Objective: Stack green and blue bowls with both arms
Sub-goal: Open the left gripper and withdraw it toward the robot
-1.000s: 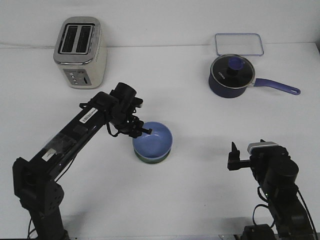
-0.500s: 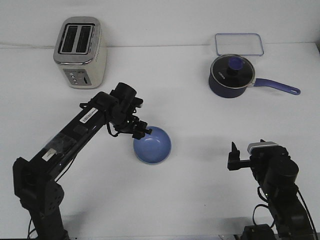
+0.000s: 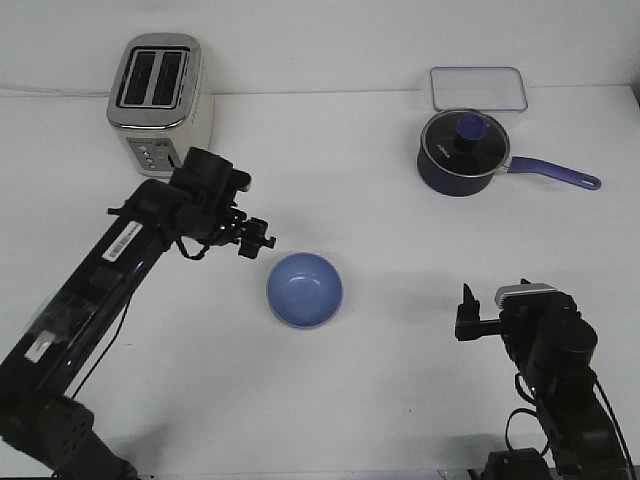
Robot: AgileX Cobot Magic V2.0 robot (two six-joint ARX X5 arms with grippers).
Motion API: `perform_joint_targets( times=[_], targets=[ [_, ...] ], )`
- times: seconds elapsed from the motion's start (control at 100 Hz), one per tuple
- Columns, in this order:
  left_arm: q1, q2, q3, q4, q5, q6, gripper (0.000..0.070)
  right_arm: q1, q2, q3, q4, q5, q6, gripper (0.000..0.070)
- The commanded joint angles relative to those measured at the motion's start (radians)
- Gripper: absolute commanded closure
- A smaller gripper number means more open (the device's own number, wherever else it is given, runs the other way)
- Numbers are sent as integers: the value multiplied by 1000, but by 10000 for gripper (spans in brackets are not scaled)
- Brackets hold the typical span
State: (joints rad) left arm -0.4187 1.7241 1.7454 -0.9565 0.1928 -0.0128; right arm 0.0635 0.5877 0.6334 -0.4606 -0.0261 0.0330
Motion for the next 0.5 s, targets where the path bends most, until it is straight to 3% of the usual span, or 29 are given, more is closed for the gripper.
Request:
perform_joint_targets(
  times=[0.0,0.13,0.34,0.49],
  targets=[
    [-1,-22,16,3,-47,-3,389,0,2,11,12,0,-4,46],
    [16,-140,-35,55,-153,-34,388,0,2,11,12,0,-4,46],
    [68,-385,-253,202,-243,-84,381,0,2,11,12,0,-4,46],
    [139,-576,-457,283,-281,-127,268,0,2,11,12,1,-4,46]
  ],
)
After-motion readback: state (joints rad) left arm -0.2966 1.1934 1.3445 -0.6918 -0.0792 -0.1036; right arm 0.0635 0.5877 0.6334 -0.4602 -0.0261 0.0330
